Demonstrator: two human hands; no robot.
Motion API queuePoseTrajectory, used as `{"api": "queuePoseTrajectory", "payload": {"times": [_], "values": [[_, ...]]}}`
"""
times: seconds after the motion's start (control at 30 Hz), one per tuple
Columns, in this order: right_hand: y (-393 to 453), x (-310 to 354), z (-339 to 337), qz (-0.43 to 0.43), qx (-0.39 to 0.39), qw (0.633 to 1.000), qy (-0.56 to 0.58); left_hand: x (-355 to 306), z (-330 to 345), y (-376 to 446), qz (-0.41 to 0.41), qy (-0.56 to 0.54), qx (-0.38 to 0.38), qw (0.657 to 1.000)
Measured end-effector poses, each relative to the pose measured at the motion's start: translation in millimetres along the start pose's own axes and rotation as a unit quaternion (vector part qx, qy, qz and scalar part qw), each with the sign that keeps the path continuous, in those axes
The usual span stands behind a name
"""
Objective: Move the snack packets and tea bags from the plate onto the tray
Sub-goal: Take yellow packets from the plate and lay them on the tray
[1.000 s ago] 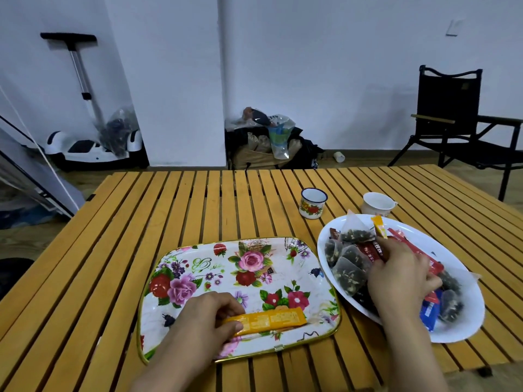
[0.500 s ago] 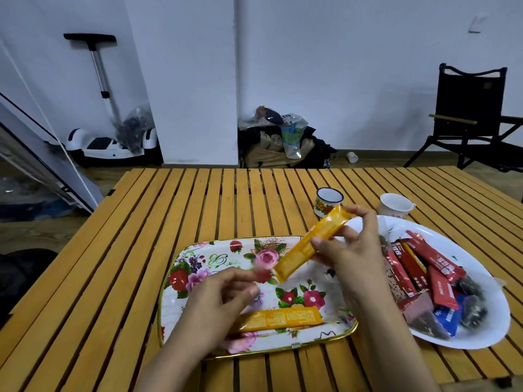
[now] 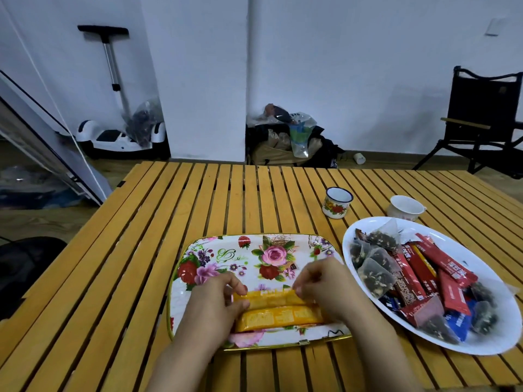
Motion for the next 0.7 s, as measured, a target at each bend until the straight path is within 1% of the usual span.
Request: {"api": "queuePoseTrajectory", "payload": {"times": [0.03, 0.1, 0.17, 0.27, 0.33, 0.4, 0.47, 0.5, 0.6, 0.7], "values": [[1.2, -2.8, 2.7, 0.015, 0.014, 0.999, -0.031, 0.3, 1.5, -0.2, 0.001, 0.023, 0.007, 1.000], [2.5, -6.9, 4.1, 0.028, 0.017, 0.997, -0.066, -1.3, 3.9, -0.2, 0.011, 0.051, 0.004, 0.999], [2.8, -7.6, 2.0, 0.019, 0.011, 0.997, -0.079, -4.1, 5.9, -0.4, 0.030, 0.074, -0.002, 0.997], [-0.9, -4.7, -7.1, 0.004, -0.011, 0.997, -0.079, -5.1, 10.4, -0.7, 0.052, 0.085, 0.014, 0.995], [-5.0, -5.7, -17.1, 0.000, -0.060, 0.996, -0.059, -7.1, 10.9, -1.4, 0.062, 0.090, 0.015, 0.994], [-9.0, -11.3, -29.6, 0.016, -0.142, 0.986, -0.087, -9.7, 10.2, -2.0, 0.074, 0.098, 0.017, 0.992], [-14.0, -20.8, -40.6, 0.054, -0.213, 0.969, -0.111, -12.3, 11.0, -3.2, 0.084, 0.114, 0.039, 0.989], [-16.6, -25.4, -44.1, 0.081, -0.232, 0.962, -0.118, -13.2, 11.8, -3.9, 0.086, 0.120, 0.055, 0.987], [-18.1, -33.9, -43.6, 0.146, -0.232, 0.953, -0.126, -13.8, 12.7, -3.8, 0.082, 0.136, 0.081, 0.984], [-14.8, -31.6, -37.2, 0.173, -0.237, 0.944, -0.149, -12.7, 10.6, -3.5, 0.075, 0.129, 0.083, 0.985]]}}
Point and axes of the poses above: each hand's wrist, its own y-axis towards the middle knuckle, its own z-axis out of the palm, x = y × z, the point moved 3 cm from there along y, towards the middle knuckle, and after that the axes turned 11 degrees about x, right-handed, at the moved point
